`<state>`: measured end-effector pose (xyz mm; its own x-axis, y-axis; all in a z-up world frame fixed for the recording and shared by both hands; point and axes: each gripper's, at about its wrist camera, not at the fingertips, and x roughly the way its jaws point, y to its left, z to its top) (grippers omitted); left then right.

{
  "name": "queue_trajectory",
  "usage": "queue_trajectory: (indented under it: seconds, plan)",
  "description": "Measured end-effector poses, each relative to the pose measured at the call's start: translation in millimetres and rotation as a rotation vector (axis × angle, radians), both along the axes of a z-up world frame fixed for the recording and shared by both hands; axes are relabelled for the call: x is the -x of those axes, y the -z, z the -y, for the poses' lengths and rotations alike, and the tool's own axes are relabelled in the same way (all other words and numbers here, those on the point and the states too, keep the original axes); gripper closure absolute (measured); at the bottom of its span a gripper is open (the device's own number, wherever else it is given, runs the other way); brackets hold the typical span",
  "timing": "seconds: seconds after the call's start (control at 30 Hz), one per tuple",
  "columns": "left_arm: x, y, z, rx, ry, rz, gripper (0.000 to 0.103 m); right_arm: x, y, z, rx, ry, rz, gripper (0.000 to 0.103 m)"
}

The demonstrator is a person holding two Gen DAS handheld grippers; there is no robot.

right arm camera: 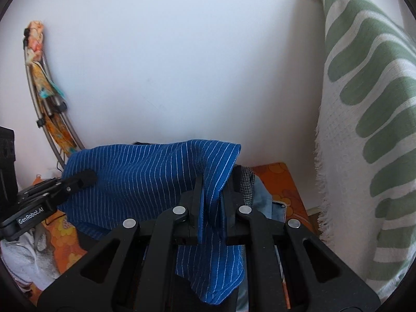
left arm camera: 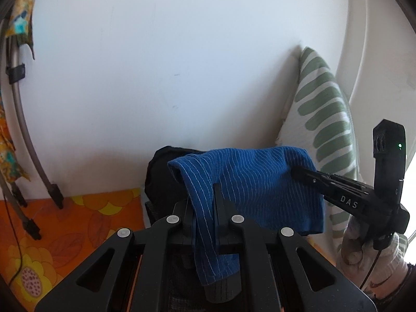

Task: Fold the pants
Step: 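Carry the briefs with the left tool onto the stack of clothes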

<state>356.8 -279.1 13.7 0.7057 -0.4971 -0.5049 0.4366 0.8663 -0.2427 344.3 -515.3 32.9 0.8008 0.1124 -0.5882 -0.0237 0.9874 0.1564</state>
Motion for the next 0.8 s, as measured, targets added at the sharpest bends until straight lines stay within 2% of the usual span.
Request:
queue_trajectory:
  seconds: [0.07,0.13,0.2,0.23,0.27,0.3,0.63,0.8]
  plan:
    - [-4,4,1,-0.009,-0.005,-0.011,0.095,-9,8,2,0.017,0.014,-0.022,0.091]
    - [-10,7,3,-0.019,-0.012,-0.030,0.092,-15,12,3,0.046,0.041,-0.036,0.084]
    - [-14,8,2,-0.035,-0.034,-0.041,0.090,-17,14,3,0.098,0.087,-0.038,0.066]
    - [-15,9,1,-0.041,-0.050,-0.039,0.082,-18,15,4,0.107,0.102,-0.038,0.063]
    - [-15,8,-1,-0.042,-0.060,-0.039,0.072,-17,15,6,0.105,0.108,-0.038,0.063]
    - [-16,7,-3,-0.034,-0.063,-0.042,0.071,-16,16,7,0.094,0.108,-0.041,0.063]
    - [-7,4,-16,-0.042,-0.074,-0.050,0.071,-5,24,10,0.094,0.127,-0.088,0.062]
    - [3,4,-22,-0.072,-0.080,-0.055,0.071,7,25,16,0.121,0.165,-0.105,0.050]
